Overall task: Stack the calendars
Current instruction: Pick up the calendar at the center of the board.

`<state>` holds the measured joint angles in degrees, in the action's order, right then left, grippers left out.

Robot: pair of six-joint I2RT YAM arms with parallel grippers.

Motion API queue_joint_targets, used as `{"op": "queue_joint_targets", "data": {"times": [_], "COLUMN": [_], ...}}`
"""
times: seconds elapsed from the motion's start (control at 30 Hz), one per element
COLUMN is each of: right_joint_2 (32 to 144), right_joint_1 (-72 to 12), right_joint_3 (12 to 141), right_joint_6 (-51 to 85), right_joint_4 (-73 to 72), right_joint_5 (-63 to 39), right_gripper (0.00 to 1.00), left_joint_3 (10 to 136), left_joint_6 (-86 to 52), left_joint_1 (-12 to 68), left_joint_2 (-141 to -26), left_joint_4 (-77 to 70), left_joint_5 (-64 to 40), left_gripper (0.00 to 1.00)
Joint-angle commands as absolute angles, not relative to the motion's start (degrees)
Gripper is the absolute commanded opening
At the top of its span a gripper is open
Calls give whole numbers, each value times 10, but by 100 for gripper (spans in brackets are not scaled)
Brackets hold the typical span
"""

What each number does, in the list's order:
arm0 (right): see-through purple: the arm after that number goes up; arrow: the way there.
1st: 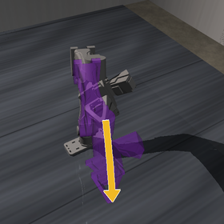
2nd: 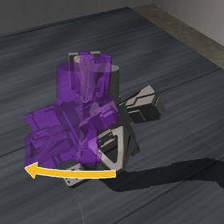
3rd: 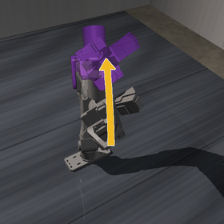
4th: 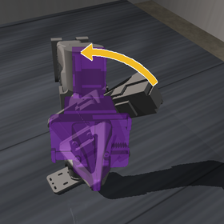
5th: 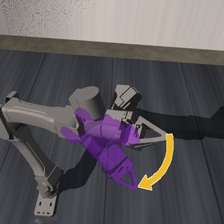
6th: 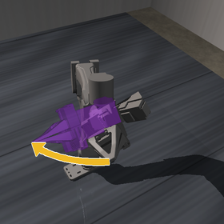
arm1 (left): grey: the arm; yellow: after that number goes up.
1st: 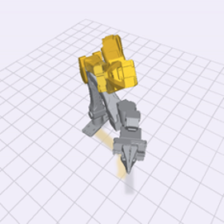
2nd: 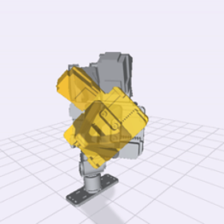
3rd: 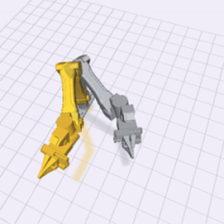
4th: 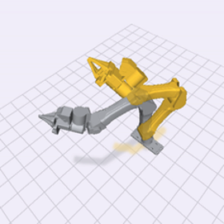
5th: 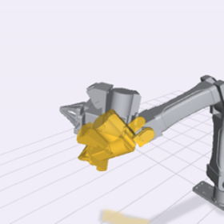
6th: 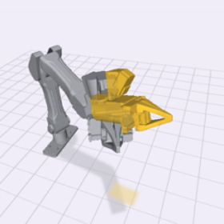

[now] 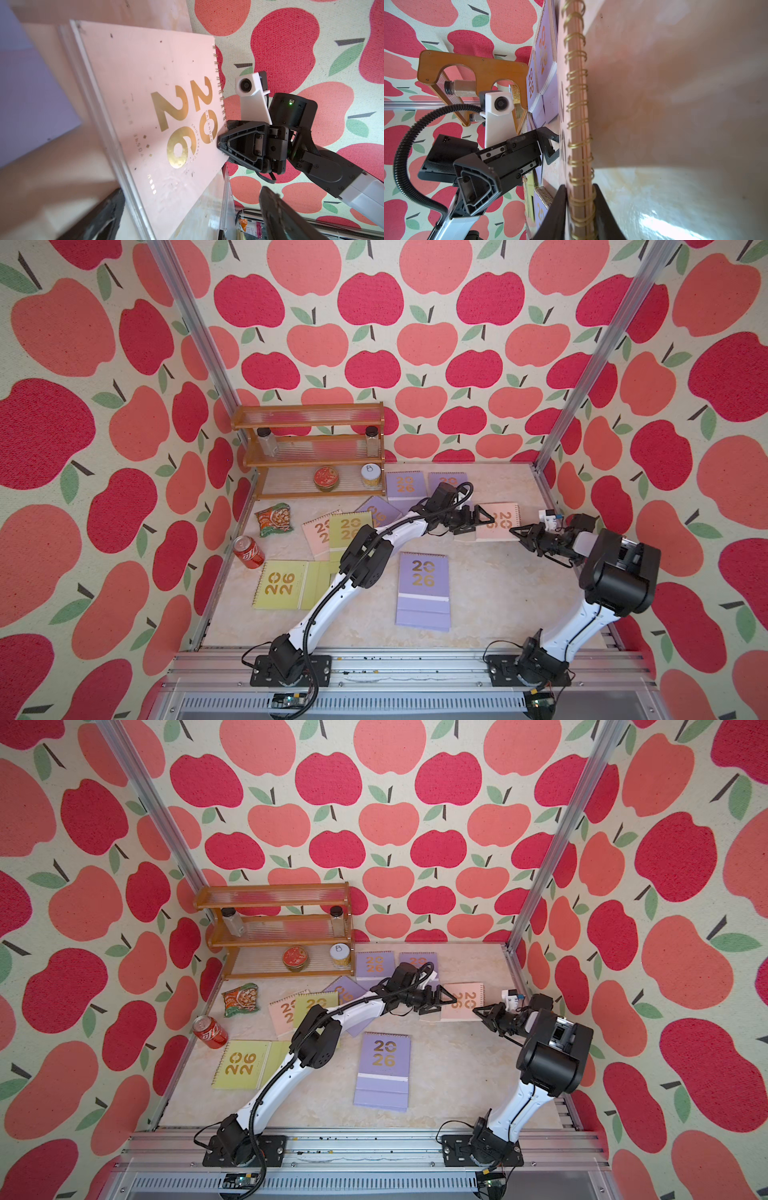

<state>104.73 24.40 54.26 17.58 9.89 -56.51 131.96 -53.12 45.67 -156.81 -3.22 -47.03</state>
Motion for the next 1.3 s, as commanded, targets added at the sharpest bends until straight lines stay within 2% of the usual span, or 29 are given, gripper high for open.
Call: {"op": "queue_joint_targets", "data": {"times": [0.0, 0.1, 0.17, 0.47, 0.67, 0.87, 1.0, 1.27], "right_joint_2": [1019, 1011, 1005, 954, 929, 917, 915, 926], "right_joint_1": [242, 242, 242, 239, 238, 238, 237, 231], "right_joint_3": [533, 531, 531, 574, 653, 726, 775, 844], "right_joint_6": [177, 175, 171, 126, 73, 40, 29, -29], "right_joint_4": [94, 98, 106, 220, 355, 448, 496, 561], "right_joint_5": [-568, -557, -552, -491, -433, -419, -450, -588], "right_gripper": [15, 10, 0, 0, 0, 0, 0, 0], "left_joint_3": [1317, 1313, 1308, 1282, 1287, 1295, 1332, 1428], "left_joint_6": [-540, -539, -537, -522, -477, -425, -390, -254], "left_joint_1": [472, 472, 472, 471, 469, 442, 409, 318], "left_joint_2": [-1604, -1598, -1592, -1537, -1481, -1418, -1394, -1392], "left_joint_4": [8, 4, 3, -11, 20, 67, 126, 291], "left_joint_5": [-473, -474, -475, -490, -507, -526, -549, -616], "left_gripper": [99, 100, 100, 99, 100, 99, 100, 99]}}
